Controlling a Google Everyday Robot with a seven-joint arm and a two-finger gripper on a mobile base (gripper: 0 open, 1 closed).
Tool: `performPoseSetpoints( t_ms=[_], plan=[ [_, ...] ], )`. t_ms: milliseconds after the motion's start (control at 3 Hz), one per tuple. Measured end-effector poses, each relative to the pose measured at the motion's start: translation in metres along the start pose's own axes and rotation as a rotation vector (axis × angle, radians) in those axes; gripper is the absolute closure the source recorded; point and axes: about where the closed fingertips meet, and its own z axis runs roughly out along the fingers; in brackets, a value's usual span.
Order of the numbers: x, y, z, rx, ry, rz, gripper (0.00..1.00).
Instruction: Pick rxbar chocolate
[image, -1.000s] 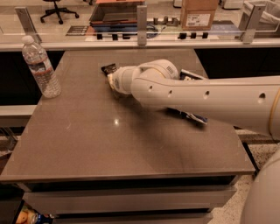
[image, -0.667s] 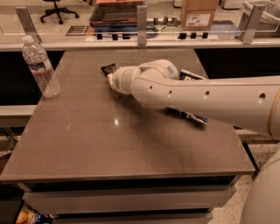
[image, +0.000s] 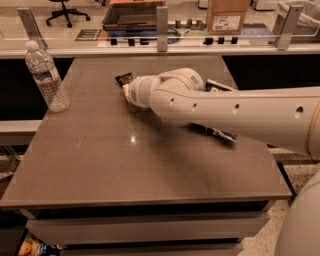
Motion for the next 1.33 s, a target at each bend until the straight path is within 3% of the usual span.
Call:
performPoseSetpoints(
  t_ms=[1333],
  plan=[
    [-0.0001, 0.0000, -0.0003, 0.000, 0.000, 0.000, 1.00]
  ],
)
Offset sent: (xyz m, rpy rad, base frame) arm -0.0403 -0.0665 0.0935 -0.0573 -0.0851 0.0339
